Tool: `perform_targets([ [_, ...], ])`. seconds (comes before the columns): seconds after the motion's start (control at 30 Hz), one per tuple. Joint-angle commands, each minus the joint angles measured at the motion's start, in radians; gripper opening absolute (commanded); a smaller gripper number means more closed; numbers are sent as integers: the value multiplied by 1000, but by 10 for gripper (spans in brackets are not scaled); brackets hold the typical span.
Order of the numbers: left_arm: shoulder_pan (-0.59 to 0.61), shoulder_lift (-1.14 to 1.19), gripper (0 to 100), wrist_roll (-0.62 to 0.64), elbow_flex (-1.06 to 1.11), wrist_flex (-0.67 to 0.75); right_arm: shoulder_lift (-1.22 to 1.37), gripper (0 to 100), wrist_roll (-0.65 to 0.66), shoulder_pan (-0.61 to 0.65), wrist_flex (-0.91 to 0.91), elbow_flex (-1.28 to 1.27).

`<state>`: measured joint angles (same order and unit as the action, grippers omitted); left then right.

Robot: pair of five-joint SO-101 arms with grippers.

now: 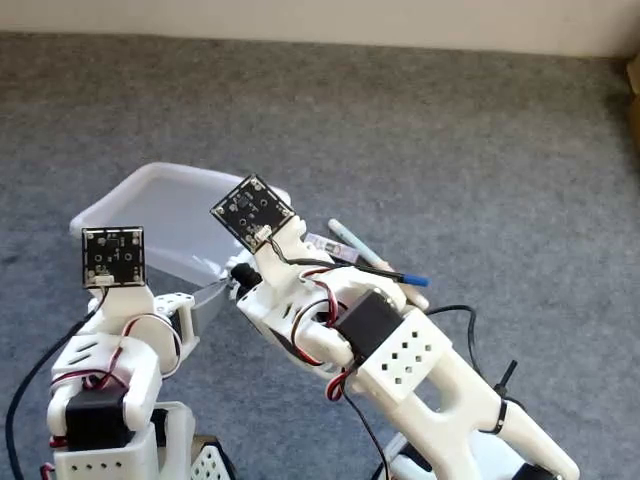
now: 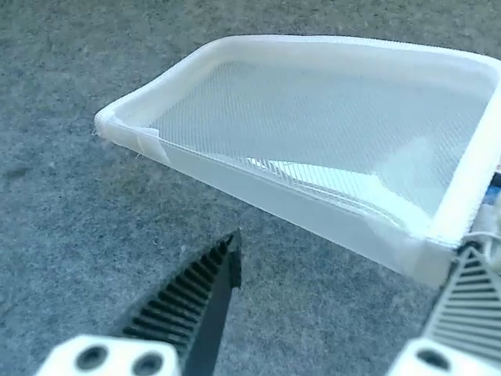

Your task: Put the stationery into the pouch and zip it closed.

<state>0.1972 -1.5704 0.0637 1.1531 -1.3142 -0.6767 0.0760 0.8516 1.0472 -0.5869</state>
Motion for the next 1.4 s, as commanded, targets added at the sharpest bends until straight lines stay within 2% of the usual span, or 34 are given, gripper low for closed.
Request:
perform_targets([
  [0.0, 4, -8, 373, -9, -7, -5, -38, 5, -14, 13, -24, 73],
  [0.5, 12, -18, 371, -8, 50, 2, -39, 5, -46, 36, -18, 94],
  [0.63, 12, -19, 332, -8, 47, 2, -39, 5, -43, 53, -18, 94],
  [0.87, 24, -19, 322, -8, 42, -3, -42, 5, -40, 65, -18, 91],
  [1.03, 96, -19, 242, -12, 42, 8, -45, 5, -40, 64, -15, 88],
  [1.37, 102, -19, 101, -12, 47, 38, -48, 5, -38, 62, 45, 88],
])
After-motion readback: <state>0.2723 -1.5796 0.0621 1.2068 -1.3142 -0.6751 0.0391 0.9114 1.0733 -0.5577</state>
